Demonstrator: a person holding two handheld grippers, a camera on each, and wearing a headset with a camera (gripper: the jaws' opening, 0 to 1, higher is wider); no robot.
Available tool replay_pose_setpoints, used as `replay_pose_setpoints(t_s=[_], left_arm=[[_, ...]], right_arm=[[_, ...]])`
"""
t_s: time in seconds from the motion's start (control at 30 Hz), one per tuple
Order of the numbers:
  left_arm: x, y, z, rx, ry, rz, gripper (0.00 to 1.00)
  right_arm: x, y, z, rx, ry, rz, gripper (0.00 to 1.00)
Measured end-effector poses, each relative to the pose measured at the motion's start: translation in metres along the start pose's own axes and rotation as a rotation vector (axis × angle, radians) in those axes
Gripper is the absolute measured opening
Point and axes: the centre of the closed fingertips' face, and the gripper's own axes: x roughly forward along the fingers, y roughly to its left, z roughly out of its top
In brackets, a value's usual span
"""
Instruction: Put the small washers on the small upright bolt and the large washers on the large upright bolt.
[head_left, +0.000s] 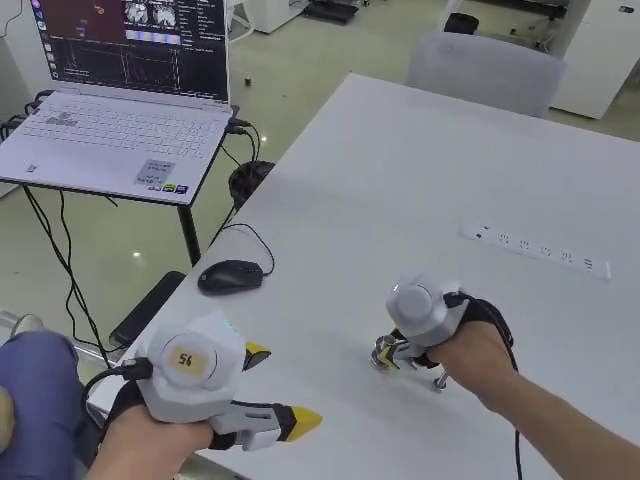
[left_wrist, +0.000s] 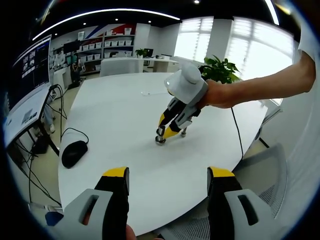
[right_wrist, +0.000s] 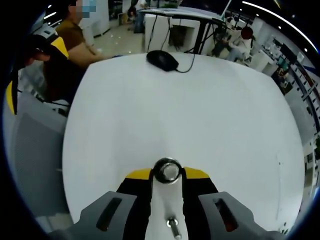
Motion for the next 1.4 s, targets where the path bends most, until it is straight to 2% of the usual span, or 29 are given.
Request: replay_pose_setpoints(t_s=[0.47,0.57,0.7,0.93,1.07,1.23,1.4], left_arm=[[0.0,0.002,0.0,-0.004,0.0,-0.001,0.62],[0.001,0.002,0.0,-0.005,-0.002,-0.001,0.62],[0.002,0.002,0.001,-0.004,-0.002,-0.004,0.62],[0.004,0.001,0.002,-0.001,-0.003,-0.013,0.62],[0.007,-0.001,0.004,0.005,-0.006,-0.018,0.62],[0.01,-0.002,0.001,0.01,0.005,-0.026,0.62],[0.016,-0.003,-0.002,0.014,0.016,-0.038,0.62]], right_arm=[[0.019,0.003,-0.009,0.032,0.061,0.025,0.23],[0.019,0.003,-0.009,0.051,0.058,0.026,0.24],[0.018,0.004,-0.013,0.039,0.064,0.033,0.24],[0.009,0.011,-0.021,0.05,0.066,0.01,0.26],[0.005,0.021,-0.029,0.058,0.07,-0.01,0.27],[-0.001,0.04,-0.039,0.106,0.058,-0.007,0.27],[-0.009,0.064,-0.042,0.154,0.003,0.007,0.28]])
